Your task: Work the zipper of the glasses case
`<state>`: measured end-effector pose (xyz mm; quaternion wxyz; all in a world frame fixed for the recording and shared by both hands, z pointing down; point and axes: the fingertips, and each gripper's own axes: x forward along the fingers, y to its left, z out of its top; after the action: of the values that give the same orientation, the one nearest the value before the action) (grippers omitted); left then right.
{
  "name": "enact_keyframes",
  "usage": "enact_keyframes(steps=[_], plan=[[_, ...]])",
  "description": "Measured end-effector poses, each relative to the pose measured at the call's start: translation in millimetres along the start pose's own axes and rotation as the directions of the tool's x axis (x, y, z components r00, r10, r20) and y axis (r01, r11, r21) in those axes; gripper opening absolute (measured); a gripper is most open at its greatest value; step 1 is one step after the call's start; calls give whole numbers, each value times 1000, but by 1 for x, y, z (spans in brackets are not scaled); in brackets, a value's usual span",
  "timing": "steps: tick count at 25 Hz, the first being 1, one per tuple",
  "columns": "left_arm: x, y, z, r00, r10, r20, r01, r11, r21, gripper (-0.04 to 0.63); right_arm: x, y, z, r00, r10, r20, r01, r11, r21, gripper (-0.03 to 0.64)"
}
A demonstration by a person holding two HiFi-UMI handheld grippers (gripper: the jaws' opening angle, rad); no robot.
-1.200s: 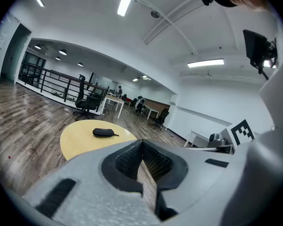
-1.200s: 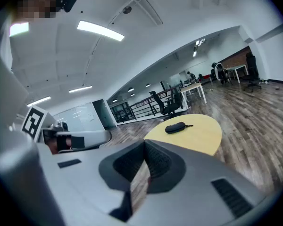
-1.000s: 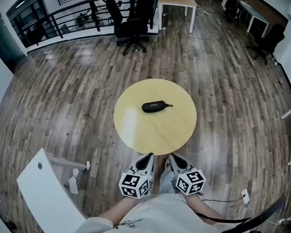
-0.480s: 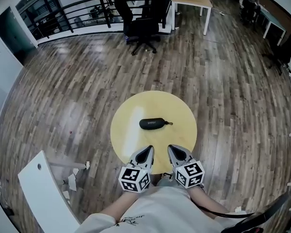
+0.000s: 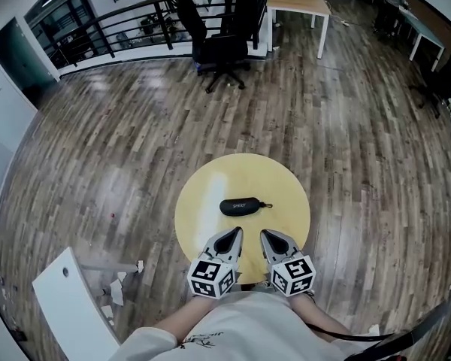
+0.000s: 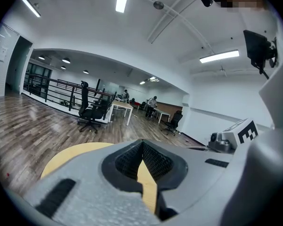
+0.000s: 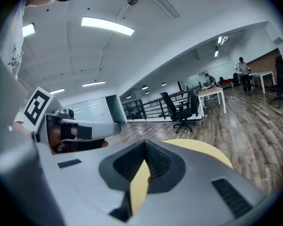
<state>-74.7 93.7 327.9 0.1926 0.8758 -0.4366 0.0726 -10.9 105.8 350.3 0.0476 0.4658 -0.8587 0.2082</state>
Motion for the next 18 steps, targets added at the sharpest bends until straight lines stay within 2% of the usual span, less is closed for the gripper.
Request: enact_keyframes(steps=[11,18], plan=[[15,18,-6,999,-7,-44,6,1000,-7,5,16,-21,-10,1000,-14,-27,14,1000,-7,2],[58,42,-27,996,-52,-66,54,998,28,3,52,-78,-39,995,-39,-90,32,996,-81,3]])
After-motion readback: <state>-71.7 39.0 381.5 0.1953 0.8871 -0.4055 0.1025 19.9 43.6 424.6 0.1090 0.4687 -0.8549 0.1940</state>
